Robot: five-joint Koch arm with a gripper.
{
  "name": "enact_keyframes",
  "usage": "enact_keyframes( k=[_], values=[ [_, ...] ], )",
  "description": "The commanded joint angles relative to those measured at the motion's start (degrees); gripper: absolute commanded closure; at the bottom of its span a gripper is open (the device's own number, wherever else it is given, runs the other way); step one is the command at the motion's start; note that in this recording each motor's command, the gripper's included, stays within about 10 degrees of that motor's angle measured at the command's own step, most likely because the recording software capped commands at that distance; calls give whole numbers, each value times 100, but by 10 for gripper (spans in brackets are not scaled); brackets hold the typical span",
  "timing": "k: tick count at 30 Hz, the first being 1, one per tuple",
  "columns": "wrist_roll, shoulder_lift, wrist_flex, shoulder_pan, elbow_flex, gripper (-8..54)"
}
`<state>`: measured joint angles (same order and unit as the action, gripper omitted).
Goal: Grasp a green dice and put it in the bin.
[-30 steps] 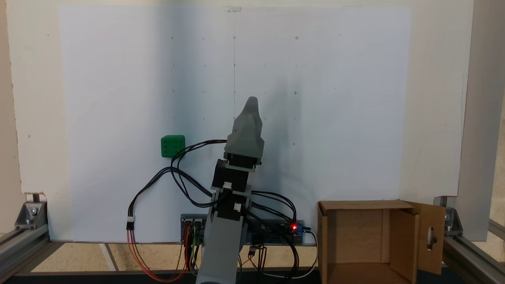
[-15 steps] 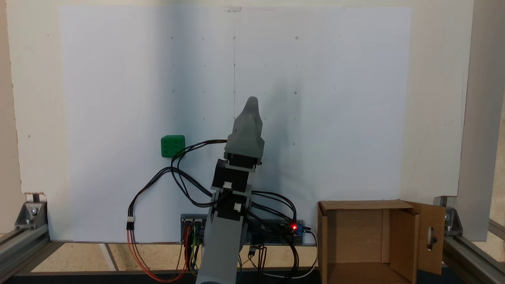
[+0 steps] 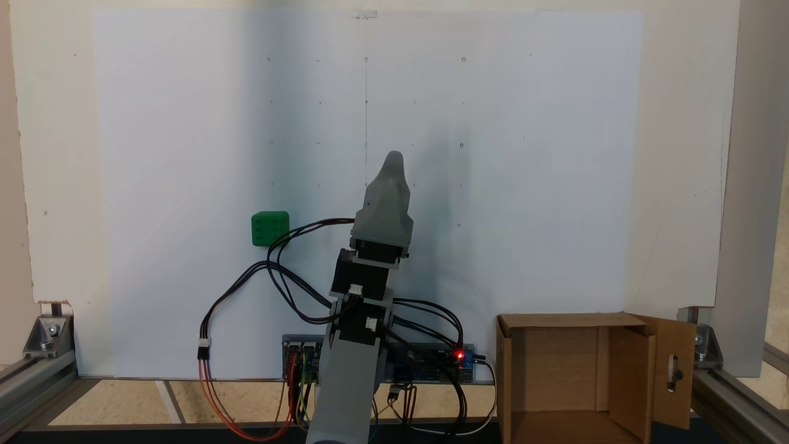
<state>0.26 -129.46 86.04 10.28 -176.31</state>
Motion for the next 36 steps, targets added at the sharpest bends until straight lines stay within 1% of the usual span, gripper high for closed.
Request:
enact_keyframes(
  k=[1, 36],
  values=[
    [-44, -598, 53, 0, -281, 9],
    [-62, -598, 62, -255, -281, 14]
  ],
)
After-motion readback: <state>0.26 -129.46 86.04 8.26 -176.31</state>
